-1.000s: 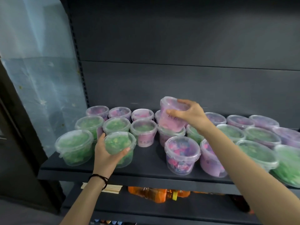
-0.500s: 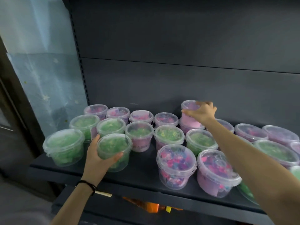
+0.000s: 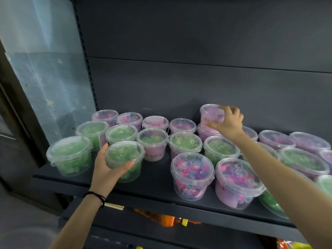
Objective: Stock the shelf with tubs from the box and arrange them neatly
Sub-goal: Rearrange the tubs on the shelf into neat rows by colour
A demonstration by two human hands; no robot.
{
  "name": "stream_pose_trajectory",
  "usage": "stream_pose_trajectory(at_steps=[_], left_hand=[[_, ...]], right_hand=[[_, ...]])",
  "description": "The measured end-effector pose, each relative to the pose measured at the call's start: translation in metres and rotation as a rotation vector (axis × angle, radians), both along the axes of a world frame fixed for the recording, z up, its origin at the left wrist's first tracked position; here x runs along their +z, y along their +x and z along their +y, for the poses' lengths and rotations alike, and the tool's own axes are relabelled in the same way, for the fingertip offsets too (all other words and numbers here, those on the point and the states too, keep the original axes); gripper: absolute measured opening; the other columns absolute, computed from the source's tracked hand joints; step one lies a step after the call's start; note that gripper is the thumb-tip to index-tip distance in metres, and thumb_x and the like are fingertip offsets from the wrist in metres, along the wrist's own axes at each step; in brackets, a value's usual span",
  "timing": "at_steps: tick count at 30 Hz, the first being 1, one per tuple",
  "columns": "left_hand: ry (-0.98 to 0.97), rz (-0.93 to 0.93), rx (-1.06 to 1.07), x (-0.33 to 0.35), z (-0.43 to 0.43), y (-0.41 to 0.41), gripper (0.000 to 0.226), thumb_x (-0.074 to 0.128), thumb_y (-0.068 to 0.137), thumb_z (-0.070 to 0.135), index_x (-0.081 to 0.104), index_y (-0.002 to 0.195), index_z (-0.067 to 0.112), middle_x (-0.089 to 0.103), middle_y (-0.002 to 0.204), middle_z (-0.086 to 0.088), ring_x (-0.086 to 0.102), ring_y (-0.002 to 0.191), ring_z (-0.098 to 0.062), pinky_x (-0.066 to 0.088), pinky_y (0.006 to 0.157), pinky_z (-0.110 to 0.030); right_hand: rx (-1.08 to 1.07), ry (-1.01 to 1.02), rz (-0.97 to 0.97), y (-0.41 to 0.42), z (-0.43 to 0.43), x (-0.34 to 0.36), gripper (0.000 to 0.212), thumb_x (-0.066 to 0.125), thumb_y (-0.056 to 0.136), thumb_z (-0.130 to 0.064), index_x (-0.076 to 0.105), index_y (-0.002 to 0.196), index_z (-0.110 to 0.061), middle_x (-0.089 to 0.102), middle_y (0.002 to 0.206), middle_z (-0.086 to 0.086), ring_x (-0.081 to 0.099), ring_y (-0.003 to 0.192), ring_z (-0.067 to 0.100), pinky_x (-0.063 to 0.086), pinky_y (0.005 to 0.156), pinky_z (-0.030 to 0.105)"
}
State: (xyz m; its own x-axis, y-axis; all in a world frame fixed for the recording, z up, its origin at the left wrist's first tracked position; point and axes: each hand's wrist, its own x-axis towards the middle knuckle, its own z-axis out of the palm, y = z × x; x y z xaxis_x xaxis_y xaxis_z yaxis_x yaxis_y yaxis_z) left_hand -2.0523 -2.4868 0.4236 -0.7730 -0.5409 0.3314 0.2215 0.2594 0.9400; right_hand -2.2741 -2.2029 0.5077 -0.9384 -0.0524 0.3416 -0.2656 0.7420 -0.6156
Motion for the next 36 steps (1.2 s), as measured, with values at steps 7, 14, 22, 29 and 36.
stream_pose_trajectory(at_steps=[7, 14, 22, 29, 36], left_hand=[[0.071, -0.080, 0.057, -0.017, -0.008, 0.002, 0.099, 0.084, 0.062, 0.030, 0.032, 0.146, 0.023, 0.046, 0.134, 0.007, 0.048, 0.119, -0.010, 0.041, 0.097, -0.029], [0.029, -0.100, 0.153, -0.015, -0.011, 0.011, 0.098, 0.082, 0.070, 0.029, 0.025, 0.149, 0.022, 0.039, 0.139, 0.008, 0.040, 0.122, -0.009, 0.034, 0.099, -0.028], [0.035, -0.122, 0.145, -0.013, -0.017, 0.015, 0.104, 0.083, 0.066, 0.036, 0.023, 0.150, 0.023, 0.035, 0.149, 0.001, 0.037, 0.134, -0.017, 0.032, 0.108, -0.036], [0.048, -0.122, 0.143, -0.012, -0.018, 0.017, 0.122, 0.086, 0.051, 0.054, 0.022, 0.150, 0.021, 0.036, 0.148, 0.000, 0.038, 0.131, -0.016, 0.034, 0.106, -0.035], [0.004, -0.091, 0.133, -0.005, -0.016, 0.019, 0.076, 0.082, 0.072, 0.019, 0.036, 0.131, 0.029, 0.047, 0.102, 0.020, 0.048, 0.098, -0.005, 0.037, 0.075, -0.014]], right_hand=[[0.094, 0.385, -0.353, 0.027, 0.036, -0.025, 0.109, 0.067, 0.057, -0.077, 0.031, 0.146, -0.025, 0.028, 0.149, 0.013, 0.019, 0.142, 0.036, 0.024, 0.113, 0.049], [0.124, 0.490, -0.399, 0.037, 0.031, -0.027, 0.112, 0.066, 0.053, -0.081, 0.032, 0.146, -0.029, 0.031, 0.152, 0.010, 0.025, 0.140, 0.035, 0.029, 0.112, 0.047], [0.064, 0.305, -0.306, 0.046, 0.026, -0.009, 0.119, 0.054, 0.035, -0.081, 0.043, 0.142, -0.031, 0.039, 0.145, 0.011, 0.026, 0.139, 0.032, 0.020, 0.112, 0.039], [0.167, 0.174, -0.035, 0.078, 0.007, 0.038, 0.110, 0.059, 0.039, -0.080, 0.052, 0.135, -0.027, 0.044, 0.142, 0.004, 0.032, 0.136, 0.021, 0.015, 0.107, 0.027], [0.522, 0.074, -0.062, 0.122, -0.057, 0.045, 0.094, 0.071, 0.046, -0.073, 0.052, 0.133, -0.040, 0.041, 0.141, -0.003, 0.032, 0.136, 0.016, 0.025, 0.116, 0.036]])
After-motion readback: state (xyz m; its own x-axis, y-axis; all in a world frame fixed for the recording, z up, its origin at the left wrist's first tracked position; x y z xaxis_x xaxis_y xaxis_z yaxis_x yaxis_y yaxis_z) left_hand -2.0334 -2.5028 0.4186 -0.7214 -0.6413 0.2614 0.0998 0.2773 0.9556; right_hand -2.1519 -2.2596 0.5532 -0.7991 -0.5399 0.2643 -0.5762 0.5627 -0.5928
